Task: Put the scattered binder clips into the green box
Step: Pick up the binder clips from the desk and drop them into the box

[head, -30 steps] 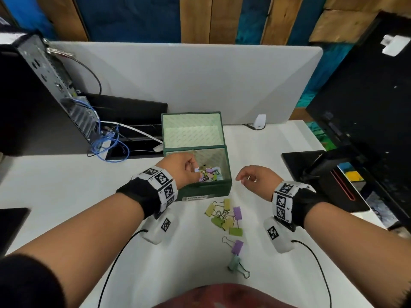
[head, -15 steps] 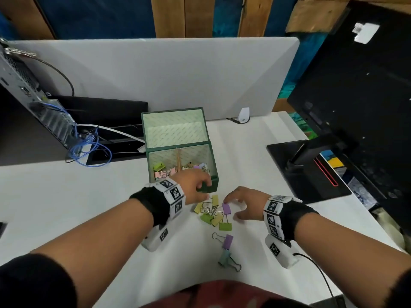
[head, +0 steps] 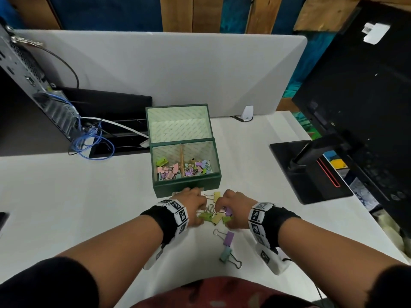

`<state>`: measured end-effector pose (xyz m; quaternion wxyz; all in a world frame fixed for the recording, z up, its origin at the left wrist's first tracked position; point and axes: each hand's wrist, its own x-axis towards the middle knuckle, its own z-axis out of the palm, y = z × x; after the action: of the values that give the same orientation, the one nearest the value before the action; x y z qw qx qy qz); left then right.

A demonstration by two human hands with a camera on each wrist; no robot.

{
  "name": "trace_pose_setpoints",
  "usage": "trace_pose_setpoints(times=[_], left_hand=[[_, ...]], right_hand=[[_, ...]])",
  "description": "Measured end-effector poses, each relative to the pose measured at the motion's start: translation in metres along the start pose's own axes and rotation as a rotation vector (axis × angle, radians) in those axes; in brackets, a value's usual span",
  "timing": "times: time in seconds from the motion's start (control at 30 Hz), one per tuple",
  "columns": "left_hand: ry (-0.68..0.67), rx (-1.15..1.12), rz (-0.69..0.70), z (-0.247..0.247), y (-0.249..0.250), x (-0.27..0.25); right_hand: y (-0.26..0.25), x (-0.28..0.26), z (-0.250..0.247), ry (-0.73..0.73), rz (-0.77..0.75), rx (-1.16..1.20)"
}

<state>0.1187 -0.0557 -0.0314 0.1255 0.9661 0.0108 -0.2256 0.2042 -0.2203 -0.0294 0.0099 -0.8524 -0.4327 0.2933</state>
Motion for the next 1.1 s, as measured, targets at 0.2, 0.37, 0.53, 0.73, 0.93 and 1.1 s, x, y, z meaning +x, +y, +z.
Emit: trace_pose_setpoints(times=[0.2, 0.37, 0.53, 0.73, 0.93, 1.1], left_hand=[[0.030, -0.102, -0.018, 0.001, -0.008, 0.000], [-0.001, -0.071, 0.047, 0.004, -0.004, -0.001], [-0.054, 0.022, 0.038, 0.003, 0.003, 0.004], [-0.032, -0.060, 0.040, 0.003, -0.001, 0.002], [0.025, -0.199, 0.007, 0.005, -0.010, -0.002], [0.030, -0.284, -0.043, 0.009, -0.014, -0.007]], right_hand=[[0.006, -0.001, -0.003, -0.003, 0.038, -0.011], [0.000, 0.000, -0.002, -0.002, 0.016, -0.022], [-0.003, 0.001, -0.003, -0.013, 0.012, -0.048], [0.009, 0.001, -0.007, -0.008, 0.100, 0.062], [0.014, 0.005, -0.005, 0.007, 0.185, 0.133], [0.012, 0.004, -0.014, 0.007, 0.192, 0.176]])
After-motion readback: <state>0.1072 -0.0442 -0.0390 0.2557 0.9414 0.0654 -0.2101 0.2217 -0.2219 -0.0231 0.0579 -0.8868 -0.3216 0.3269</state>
